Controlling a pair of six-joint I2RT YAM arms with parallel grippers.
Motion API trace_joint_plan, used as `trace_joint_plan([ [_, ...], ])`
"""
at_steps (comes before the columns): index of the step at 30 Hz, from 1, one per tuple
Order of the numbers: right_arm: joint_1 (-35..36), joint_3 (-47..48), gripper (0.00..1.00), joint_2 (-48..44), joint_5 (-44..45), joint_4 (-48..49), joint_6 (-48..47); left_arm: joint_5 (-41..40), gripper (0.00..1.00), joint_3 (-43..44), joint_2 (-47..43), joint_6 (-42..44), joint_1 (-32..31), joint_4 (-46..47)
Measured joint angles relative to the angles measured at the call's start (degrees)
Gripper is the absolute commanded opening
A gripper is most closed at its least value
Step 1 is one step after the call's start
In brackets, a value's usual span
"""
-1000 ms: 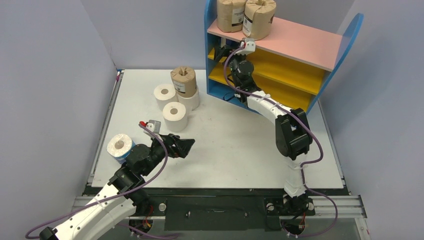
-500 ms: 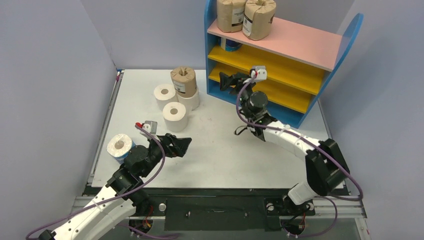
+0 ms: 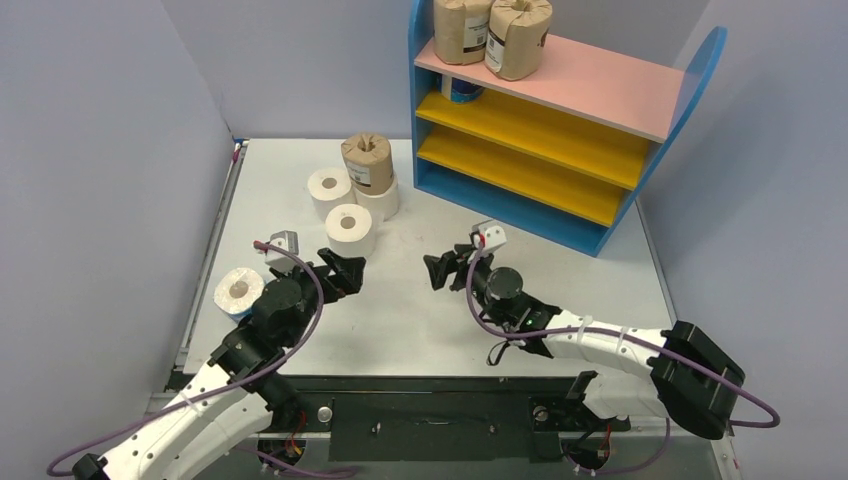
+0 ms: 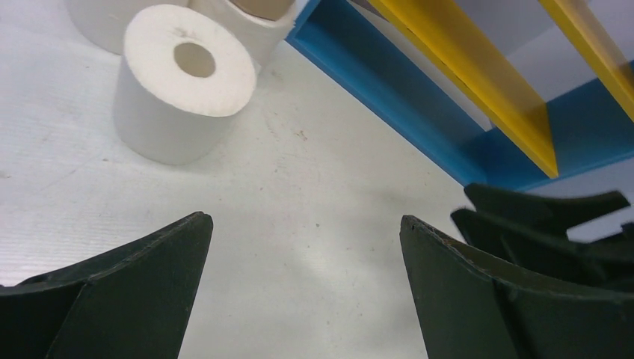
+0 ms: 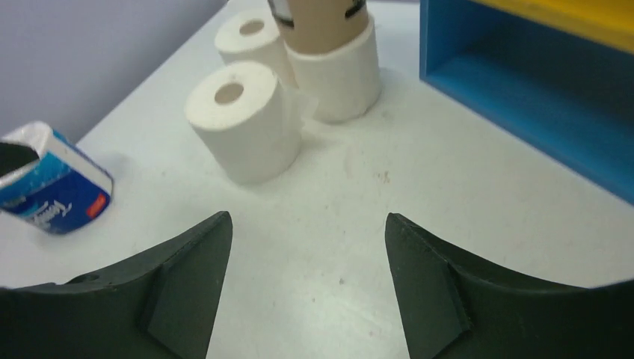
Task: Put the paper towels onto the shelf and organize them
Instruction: Place the paper towel on the shelf, then pick up the paper towel from the center of the board.
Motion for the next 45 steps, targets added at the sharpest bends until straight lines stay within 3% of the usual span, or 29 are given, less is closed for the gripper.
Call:
trace_joint_plan([
  [9, 3.28, -7.41, 0.68, -0.28, 1.75, -2.93, 6.84, -5.38, 0.96, 2.67, 5.68, -4.42, 1.86, -4.76],
  [18, 3.28, -7.39, 0.68, -0.26, 3.43, -5.44, 13.44, 4.11, 0.96, 13.27, 21.38, -5.64, 13.0, -11.78],
  [25, 3.28, -4.76, 0.68, 0.94, 4.61, -11.47, 16.39, 6.54, 0.96, 17.29, 23.76, -8.5, 21.92, -16.04],
  [30, 3.28, -4.66, 0.69, 0.87, 4.81, -14.4, 16.79, 3.65, 0.96, 25.29, 27.32, -8.98, 26.51, -23.76],
  [36, 3.28, -4.68, 0.69, -0.11, 4.79, -16.44, 16.59, -5.73, 0.96, 36.74, 31.69, -9.9, 31.56, -37.31],
  [40, 3.28, -4.68, 0.69, -0.46, 4.46, -16.48, 16.11, -9.42, 0.96, 37.13, 31.32, -9.81, 35.71, -42.07],
  [45, 3.28, -4.68, 0.69, -0.81, 3.56, -17.59, 15.65, -7.41, 0.96, 35.6, 32.87, -8.02, 41.05, -42.14],
])
